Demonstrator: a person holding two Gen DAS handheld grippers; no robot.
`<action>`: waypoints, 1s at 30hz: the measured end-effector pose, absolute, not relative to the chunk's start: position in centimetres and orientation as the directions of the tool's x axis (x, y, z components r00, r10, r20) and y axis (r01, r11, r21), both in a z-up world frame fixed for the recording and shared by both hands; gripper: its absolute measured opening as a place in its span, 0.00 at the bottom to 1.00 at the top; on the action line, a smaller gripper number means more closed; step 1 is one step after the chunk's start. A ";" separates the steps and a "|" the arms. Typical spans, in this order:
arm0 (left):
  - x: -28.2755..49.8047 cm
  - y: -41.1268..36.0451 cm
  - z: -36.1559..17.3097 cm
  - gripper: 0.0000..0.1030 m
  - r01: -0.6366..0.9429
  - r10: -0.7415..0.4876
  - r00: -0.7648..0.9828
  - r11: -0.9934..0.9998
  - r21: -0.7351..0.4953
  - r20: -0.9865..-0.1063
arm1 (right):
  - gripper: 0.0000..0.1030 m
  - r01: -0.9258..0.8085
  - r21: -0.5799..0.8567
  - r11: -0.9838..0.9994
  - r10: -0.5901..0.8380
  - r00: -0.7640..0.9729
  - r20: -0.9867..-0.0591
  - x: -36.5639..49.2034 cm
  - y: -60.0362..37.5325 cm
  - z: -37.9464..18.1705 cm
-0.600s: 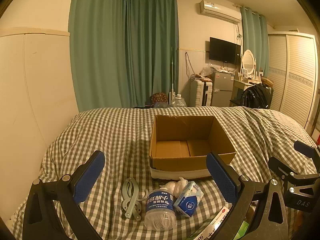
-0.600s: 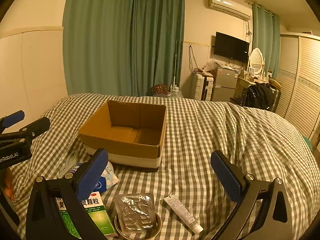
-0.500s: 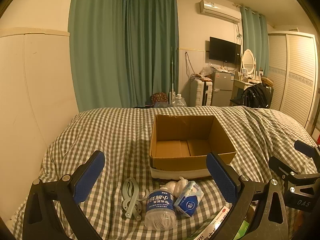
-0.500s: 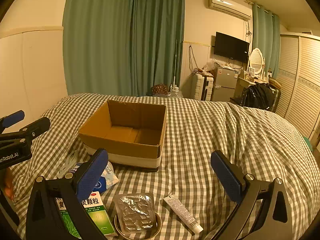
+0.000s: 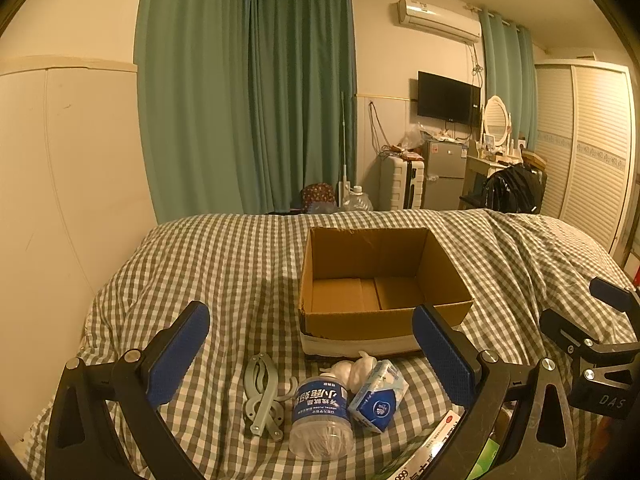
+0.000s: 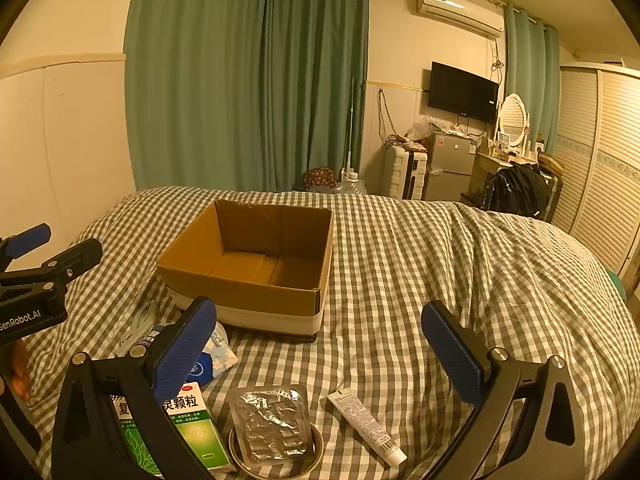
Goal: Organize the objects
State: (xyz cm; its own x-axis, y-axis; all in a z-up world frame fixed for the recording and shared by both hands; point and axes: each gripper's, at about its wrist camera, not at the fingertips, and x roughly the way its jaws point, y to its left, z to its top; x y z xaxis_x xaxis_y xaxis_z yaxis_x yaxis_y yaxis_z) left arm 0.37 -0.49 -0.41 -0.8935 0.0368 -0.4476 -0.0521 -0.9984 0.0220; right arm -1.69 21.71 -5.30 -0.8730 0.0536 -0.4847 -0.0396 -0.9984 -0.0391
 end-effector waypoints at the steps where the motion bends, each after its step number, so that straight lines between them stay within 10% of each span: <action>1: 0.4 -0.5 -0.4 1.00 -0.053 0.037 -0.894 -0.998 0.022 -0.447 | 1.00 -0.038 -0.039 -0.999 0.052 -0.873 -0.484 -1.7 21.7 -5.3; 30: -2.0 -2.7 -5.4 1.00 -0.025 0.000 -0.811 -0.999 0.034 -0.585 | 1.00 -0.050 -0.044 -0.998 0.066 -0.770 -0.635 -4.3 23.3 -9.2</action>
